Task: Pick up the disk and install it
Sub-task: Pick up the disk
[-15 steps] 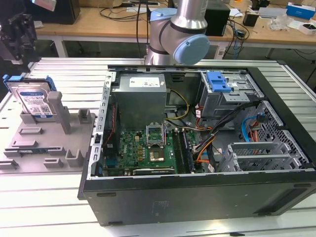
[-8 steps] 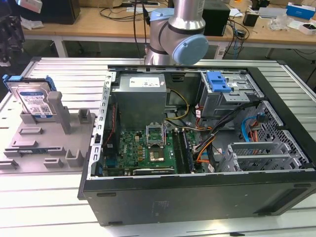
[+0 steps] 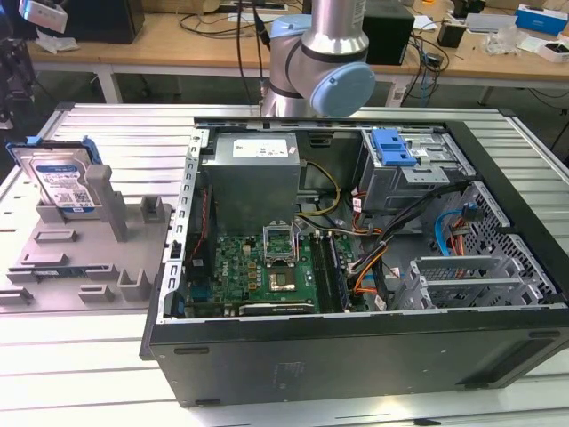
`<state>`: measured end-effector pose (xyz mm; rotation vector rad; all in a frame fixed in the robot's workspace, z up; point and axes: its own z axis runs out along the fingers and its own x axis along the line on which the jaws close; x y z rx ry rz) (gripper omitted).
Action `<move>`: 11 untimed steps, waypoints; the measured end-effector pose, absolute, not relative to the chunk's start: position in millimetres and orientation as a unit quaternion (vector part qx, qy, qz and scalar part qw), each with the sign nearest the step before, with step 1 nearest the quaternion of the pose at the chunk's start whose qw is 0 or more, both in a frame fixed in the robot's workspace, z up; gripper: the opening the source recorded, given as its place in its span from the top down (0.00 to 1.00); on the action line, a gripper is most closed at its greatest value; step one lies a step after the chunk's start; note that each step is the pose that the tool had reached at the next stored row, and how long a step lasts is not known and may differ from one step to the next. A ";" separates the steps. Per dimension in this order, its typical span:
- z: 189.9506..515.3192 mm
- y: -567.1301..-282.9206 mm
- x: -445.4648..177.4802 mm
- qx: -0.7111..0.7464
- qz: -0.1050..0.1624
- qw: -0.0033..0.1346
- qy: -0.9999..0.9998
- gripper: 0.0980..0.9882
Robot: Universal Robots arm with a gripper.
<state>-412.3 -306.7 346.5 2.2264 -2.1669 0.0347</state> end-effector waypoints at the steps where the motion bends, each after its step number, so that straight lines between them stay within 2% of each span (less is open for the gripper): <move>1: 346.4 -307.1 -412.3 0.716 0.011 0.017 -0.697 0.48; 11: 343.9 -307.7 -412.3 0.716 0.011 0.017 -0.697 0.48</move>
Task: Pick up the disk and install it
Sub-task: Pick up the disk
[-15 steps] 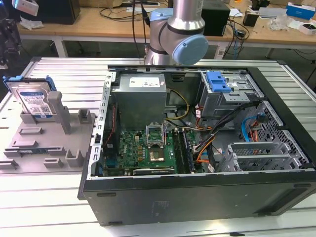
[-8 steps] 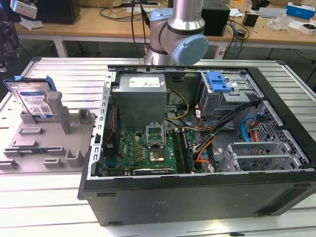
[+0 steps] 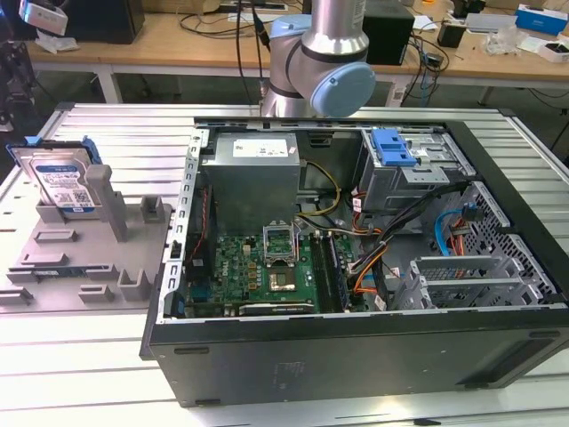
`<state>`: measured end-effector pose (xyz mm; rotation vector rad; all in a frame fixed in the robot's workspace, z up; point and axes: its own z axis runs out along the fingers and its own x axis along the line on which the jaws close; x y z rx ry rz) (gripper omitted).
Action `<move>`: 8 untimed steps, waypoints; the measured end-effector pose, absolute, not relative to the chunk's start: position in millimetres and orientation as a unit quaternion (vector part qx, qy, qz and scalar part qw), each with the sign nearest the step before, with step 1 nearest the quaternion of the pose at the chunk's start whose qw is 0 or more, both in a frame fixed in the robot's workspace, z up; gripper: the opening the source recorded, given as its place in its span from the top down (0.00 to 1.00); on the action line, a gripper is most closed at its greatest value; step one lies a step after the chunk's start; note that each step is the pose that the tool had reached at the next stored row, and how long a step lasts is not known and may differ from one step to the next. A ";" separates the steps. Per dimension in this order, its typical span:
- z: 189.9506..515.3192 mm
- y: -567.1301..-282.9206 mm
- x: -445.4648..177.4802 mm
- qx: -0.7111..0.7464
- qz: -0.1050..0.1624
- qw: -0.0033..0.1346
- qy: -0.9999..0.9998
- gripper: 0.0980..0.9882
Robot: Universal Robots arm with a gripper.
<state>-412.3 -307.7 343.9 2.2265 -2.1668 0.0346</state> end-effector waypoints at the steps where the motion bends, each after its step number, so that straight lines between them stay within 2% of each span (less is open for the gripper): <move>1: 343.3 -307.7 -412.3 0.716 0.011 0.017 -0.697 0.48; 8: 337.7 -307.7 -412.1 0.716 0.011 0.017 -0.697 0.48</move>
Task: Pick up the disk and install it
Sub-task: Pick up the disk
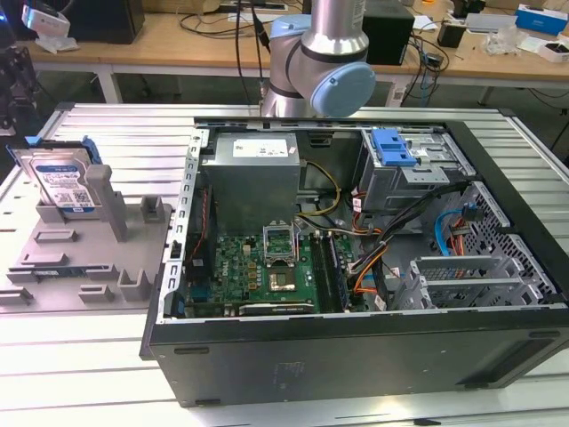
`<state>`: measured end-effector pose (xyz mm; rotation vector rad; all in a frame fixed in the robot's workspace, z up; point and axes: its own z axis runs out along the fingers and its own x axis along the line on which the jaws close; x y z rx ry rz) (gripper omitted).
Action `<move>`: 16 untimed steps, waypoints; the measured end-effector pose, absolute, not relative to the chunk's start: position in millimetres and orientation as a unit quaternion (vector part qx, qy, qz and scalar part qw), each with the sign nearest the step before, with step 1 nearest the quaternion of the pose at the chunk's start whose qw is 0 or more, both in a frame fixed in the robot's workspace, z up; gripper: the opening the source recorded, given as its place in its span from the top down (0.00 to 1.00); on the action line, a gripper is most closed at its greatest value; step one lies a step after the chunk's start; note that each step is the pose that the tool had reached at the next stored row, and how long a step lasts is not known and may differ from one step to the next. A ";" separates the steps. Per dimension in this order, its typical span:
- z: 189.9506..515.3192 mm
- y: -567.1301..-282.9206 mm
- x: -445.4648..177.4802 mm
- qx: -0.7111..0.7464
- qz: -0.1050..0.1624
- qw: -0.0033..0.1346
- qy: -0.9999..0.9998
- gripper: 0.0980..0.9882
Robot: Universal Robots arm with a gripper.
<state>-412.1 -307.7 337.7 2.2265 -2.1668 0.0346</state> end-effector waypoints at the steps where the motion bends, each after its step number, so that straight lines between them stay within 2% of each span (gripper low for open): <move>1: 336.7 -307.7 -412.1 0.716 0.011 0.017 -0.697 0.48; 16: 319.9 -307.7 -412.1 0.716 0.011 0.017 -0.697 0.48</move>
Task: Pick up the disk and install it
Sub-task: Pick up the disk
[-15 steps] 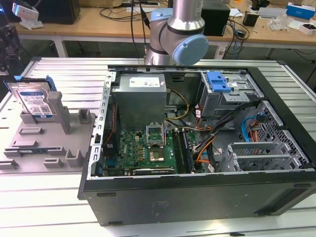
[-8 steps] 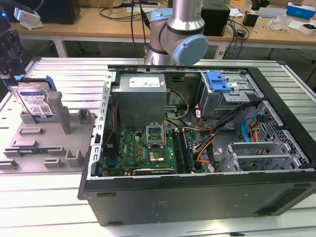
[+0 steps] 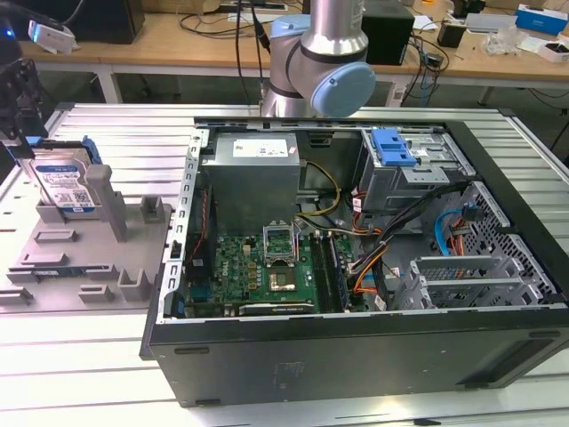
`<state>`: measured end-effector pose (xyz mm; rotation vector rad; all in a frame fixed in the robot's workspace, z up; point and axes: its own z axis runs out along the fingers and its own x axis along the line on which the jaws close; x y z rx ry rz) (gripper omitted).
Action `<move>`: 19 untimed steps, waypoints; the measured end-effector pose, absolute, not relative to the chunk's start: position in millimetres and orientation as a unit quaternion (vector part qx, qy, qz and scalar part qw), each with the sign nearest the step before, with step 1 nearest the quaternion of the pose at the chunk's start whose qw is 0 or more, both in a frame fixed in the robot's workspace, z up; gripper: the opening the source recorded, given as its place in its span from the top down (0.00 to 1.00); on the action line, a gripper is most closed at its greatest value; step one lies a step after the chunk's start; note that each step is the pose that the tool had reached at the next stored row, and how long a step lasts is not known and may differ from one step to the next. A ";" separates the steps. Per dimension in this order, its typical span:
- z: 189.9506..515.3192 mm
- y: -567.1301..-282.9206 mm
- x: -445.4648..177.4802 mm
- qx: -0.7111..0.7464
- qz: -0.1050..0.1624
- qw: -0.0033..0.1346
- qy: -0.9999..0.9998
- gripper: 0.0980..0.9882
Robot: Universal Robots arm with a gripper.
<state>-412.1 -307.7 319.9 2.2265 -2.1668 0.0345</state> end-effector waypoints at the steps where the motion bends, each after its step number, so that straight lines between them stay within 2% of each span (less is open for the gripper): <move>1: 318.5 -307.7 -412.1 0.716 0.011 0.017 -0.697 0.48; 19: 305.9 -307.7 -412.6 0.716 0.011 0.017 -0.697 0.48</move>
